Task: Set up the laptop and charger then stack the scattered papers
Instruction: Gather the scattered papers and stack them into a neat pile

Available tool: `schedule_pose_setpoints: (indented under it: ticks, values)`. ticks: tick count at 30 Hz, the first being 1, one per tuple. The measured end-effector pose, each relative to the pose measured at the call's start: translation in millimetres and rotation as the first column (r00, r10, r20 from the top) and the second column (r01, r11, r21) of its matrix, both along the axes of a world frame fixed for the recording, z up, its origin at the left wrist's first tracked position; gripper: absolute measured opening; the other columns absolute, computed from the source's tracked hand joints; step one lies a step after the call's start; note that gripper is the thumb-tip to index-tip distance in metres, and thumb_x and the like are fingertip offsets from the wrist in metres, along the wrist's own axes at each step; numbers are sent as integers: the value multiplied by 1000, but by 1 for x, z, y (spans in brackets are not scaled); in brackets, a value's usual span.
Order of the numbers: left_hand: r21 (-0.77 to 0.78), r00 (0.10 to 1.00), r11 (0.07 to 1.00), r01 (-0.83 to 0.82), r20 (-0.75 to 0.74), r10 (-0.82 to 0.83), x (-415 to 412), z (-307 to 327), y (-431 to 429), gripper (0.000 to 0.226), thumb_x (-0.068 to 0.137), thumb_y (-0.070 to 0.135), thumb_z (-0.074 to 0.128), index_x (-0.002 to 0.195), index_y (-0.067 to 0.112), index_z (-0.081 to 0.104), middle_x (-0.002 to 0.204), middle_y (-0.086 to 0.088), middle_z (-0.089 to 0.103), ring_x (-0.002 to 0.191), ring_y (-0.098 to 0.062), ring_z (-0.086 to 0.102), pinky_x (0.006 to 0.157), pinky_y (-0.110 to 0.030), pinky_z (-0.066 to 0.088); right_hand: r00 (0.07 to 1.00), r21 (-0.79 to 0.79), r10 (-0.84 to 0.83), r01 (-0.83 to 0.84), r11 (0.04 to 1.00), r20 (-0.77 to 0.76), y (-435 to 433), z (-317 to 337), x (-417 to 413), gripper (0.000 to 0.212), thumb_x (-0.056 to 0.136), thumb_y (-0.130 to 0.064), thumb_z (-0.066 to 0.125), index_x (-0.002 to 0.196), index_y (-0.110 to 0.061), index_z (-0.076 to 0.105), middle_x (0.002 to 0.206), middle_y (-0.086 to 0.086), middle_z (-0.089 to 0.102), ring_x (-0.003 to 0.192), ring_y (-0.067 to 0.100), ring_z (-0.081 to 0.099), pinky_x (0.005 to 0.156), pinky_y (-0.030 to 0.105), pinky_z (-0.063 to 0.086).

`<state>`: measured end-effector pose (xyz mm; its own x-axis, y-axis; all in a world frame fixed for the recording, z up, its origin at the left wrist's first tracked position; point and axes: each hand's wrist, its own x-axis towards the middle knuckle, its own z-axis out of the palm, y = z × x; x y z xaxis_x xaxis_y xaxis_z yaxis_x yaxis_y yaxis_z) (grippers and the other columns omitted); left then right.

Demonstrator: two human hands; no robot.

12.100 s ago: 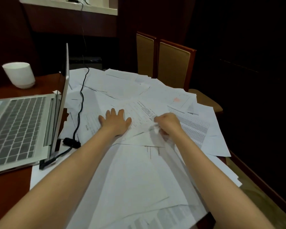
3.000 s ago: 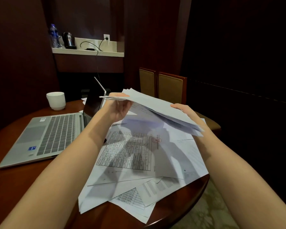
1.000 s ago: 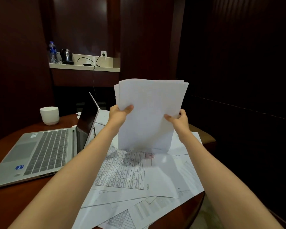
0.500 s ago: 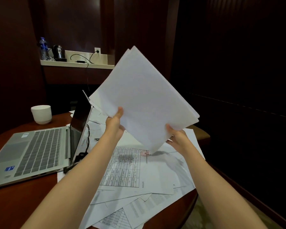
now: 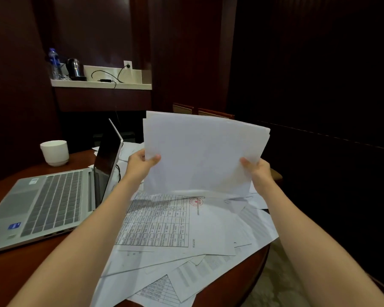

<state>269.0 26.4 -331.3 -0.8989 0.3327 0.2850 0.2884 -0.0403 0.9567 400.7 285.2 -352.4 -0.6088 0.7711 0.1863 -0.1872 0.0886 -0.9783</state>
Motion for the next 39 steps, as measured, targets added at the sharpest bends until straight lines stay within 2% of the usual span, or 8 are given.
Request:
schedule_pose_setpoints:
  ticks: [5,11,15,20,24,29,34,39]
  values:
    - [32,999,999,7,35,-8,-2,-6,-7,33,84,18,67,113,17,51,97,3,60,92,-18,57,77,-28,43,994,32,107,-106,994,-38,-3,8,9,31,83,-13,68,113,-12,57,104,1,63,90,16,60,70,27,48]
    - [73,999,997,-22,49,18,-1,-11,0,56,78,18,72,127,11,47,110,-1,57,102,-19,52,88,-32,41,986,15,168,-168,986,-11,-14,-1,7,64,63,-30,78,120,-11,55,111,3,62,101,22,56,83,34,43]
    - [109,999,993,-41,4,41,-5,-11,-3,64,78,20,72,133,14,39,116,0,54,103,-19,53,86,-34,44,986,-3,150,-150,989,-73,-12,2,4,37,80,-15,71,114,-14,56,107,1,62,95,19,58,70,26,46]
    - [122,999,991,-49,25,46,-2,-14,3,61,79,20,71,131,11,40,112,0,54,101,-19,52,81,-31,41,987,3,152,-152,988,-50,-13,-4,0,40,80,-12,71,117,-13,56,109,3,62,102,24,57,83,35,46]
    - [217,996,974,-69,71,54,-5,-15,-2,65,82,21,69,137,15,34,115,0,56,100,-19,55,84,-34,43,985,2,152,-153,988,-87,-12,1,1,41,78,-16,73,115,-16,55,107,0,62,92,17,59,71,30,48]
    - [88,997,995,-53,67,47,1,-23,3,51,81,19,70,126,11,47,108,2,55,99,-16,49,87,-31,39,987,3,157,-157,988,-33,-13,-7,-3,49,78,-16,74,122,-13,53,110,2,62,105,24,57,92,39,47]
    - [176,993,979,-99,78,86,-7,-19,0,51,83,20,68,128,11,45,108,0,58,94,-18,57,81,-32,43,987,-25,124,-127,992,-104,-14,-4,-5,52,75,-29,75,121,-14,55,112,4,63,101,25,59,82,37,50]
    - [46,993,992,-117,36,115,-6,-33,6,37,95,18,51,129,8,43,118,-2,54,100,-14,50,82,-29,39,994,-11,95,-96,995,-55,-19,-11,-6,41,86,-27,64,121,-9,54,112,5,60,102,24,56,84,36,46]
